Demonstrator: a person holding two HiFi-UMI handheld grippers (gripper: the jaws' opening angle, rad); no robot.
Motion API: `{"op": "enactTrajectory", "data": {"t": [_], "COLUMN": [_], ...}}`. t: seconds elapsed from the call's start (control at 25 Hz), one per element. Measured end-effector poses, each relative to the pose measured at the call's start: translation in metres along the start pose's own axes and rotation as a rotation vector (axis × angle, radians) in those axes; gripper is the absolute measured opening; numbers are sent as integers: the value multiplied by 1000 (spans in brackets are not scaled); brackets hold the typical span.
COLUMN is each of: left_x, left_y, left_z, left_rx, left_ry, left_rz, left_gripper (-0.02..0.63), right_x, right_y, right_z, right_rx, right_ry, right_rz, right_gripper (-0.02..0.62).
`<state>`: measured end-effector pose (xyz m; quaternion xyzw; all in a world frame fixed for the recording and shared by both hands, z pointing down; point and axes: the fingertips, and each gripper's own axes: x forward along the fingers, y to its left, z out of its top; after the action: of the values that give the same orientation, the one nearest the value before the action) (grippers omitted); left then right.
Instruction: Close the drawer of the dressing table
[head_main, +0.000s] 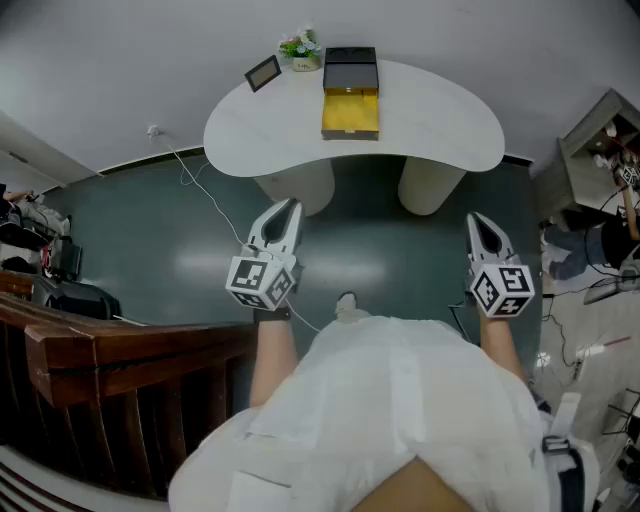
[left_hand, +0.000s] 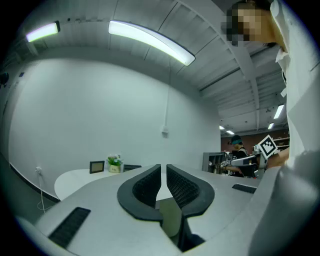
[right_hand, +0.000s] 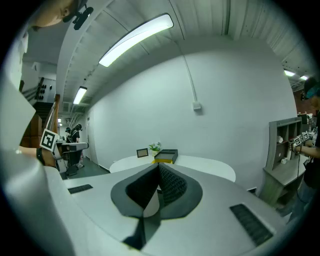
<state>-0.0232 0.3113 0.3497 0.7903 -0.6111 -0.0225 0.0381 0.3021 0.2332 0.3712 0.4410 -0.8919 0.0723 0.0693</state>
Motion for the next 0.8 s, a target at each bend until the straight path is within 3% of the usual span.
{"op": "enactTrajectory", "data": {"t": [0.48, 0.8], "left_x": [25, 38], "left_y": [90, 121], "left_z": [19, 16], "left_rx": [-2, 7], "left_ry": [-6, 9], "left_rz": [-27, -121], "left_gripper": [46, 46], "right_x": [75, 107], "right_y": [33, 50], "right_z": [23, 35], "right_rx": [-14, 82], "right_ry": [-17, -91], "right_rz": [-41, -24], "right_gripper": [9, 9]}}
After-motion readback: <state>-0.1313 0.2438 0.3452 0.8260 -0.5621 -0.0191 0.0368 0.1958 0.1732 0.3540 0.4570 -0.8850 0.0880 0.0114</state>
